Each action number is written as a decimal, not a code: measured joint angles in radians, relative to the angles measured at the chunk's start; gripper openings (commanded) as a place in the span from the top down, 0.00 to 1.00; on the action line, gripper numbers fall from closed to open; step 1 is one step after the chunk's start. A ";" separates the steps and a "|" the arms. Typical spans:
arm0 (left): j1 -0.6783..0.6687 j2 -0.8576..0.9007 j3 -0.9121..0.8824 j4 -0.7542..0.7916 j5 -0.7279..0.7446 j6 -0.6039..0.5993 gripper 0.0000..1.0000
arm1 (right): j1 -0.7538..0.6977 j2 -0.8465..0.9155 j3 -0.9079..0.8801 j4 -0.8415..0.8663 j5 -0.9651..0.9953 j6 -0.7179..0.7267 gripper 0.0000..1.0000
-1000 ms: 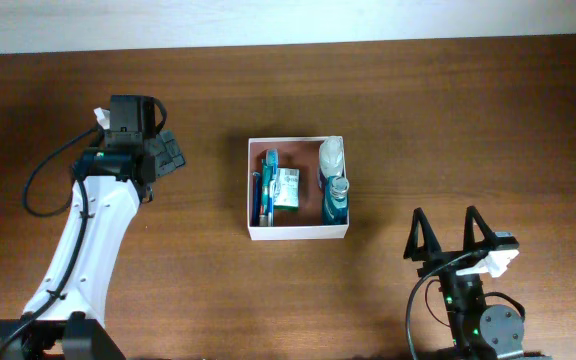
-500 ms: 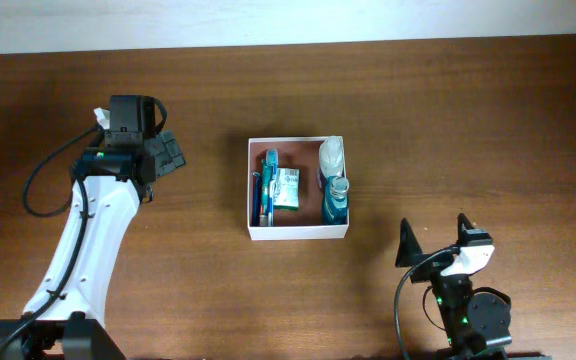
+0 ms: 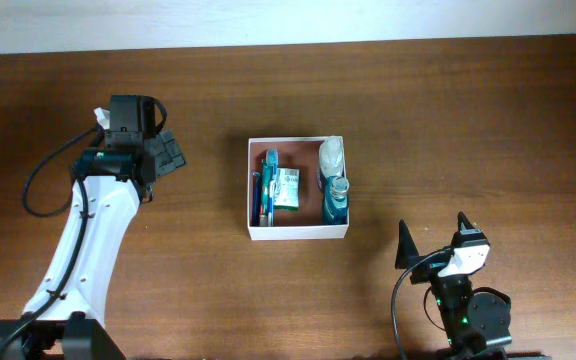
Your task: Pack container
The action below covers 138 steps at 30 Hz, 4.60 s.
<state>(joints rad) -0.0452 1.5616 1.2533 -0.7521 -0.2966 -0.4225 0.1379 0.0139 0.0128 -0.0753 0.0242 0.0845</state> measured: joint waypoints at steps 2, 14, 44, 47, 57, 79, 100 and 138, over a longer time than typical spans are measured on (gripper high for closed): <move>0.000 0.000 0.000 0.000 0.000 0.000 0.01 | 0.000 0.000 0.000 0.000 0.000 -0.003 0.02; 0.000 0.000 0.000 0.000 0.000 0.000 0.01 | 0.000 0.000 0.000 0.000 0.000 -0.006 0.02; -0.010 -0.649 -0.153 0.002 0.000 0.000 0.00 | -0.001 0.000 0.000 0.000 0.000 -0.006 0.02; -0.010 -0.805 -0.229 0.001 0.000 0.000 0.01 | -0.001 0.000 0.000 0.000 -0.001 -0.006 0.02; -0.010 -1.247 -0.437 -0.151 -0.006 0.000 0.01 | -0.001 0.000 0.000 0.000 -0.003 -0.006 0.01; -0.010 -1.547 -0.855 0.160 -0.006 -0.003 0.01 | -0.001 0.000 0.000 0.000 -0.004 -0.007 0.02; -0.010 -1.548 -1.185 0.775 0.190 0.259 0.01 | -0.001 0.000 0.000 0.000 -0.004 -0.006 0.02; 0.021 -1.548 -1.237 0.681 0.196 0.420 0.01 | -0.001 0.000 0.000 0.000 -0.004 -0.006 0.02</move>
<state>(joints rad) -0.0246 0.0139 0.0166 -0.0711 -0.1001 -0.0029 0.1371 0.0139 0.0128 -0.0757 0.0204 0.0784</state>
